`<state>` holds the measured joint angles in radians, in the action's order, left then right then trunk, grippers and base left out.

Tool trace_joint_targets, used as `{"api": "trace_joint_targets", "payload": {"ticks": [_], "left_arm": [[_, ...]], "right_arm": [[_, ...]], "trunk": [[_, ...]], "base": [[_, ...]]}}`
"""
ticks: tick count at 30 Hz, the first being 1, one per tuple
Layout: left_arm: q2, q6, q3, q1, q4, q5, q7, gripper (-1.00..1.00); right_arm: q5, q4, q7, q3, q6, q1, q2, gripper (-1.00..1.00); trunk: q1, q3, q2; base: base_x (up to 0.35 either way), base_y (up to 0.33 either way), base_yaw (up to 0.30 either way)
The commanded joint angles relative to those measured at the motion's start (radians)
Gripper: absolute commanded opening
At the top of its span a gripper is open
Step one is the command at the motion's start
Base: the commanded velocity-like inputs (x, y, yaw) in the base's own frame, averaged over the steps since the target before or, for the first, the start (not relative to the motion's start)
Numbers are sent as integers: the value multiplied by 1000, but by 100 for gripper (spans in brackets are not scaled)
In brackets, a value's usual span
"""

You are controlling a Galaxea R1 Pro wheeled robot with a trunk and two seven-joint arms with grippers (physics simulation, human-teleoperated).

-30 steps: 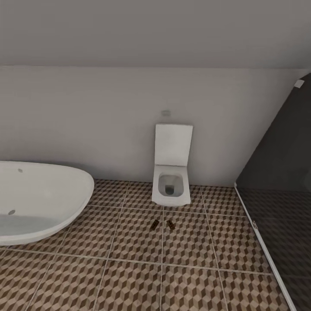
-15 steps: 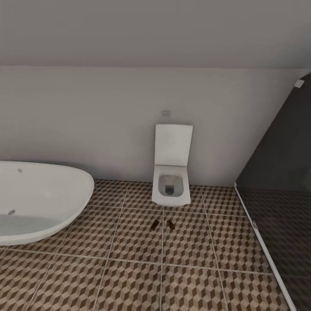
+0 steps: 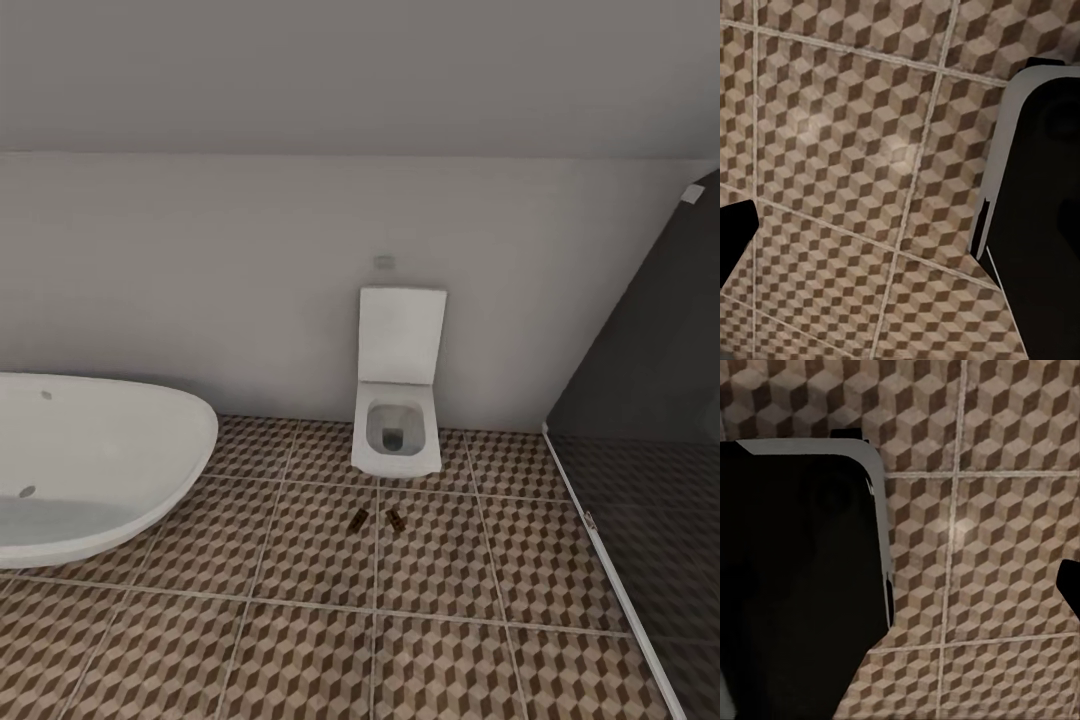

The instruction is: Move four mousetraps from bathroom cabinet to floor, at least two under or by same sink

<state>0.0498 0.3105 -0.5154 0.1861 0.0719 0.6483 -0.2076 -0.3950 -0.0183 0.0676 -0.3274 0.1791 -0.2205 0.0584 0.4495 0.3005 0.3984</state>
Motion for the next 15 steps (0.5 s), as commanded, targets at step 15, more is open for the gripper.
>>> {"api": "trace_joint_targets", "payload": {"ticks": [15], "left_arm": [[1,-167,-5,1,5,4,4,100]], "right_arm": [[-8,-2,7,-7,-17,0,-14,100]], "trunk": [[0,2,2]], "base": [[0,0,0]]}}
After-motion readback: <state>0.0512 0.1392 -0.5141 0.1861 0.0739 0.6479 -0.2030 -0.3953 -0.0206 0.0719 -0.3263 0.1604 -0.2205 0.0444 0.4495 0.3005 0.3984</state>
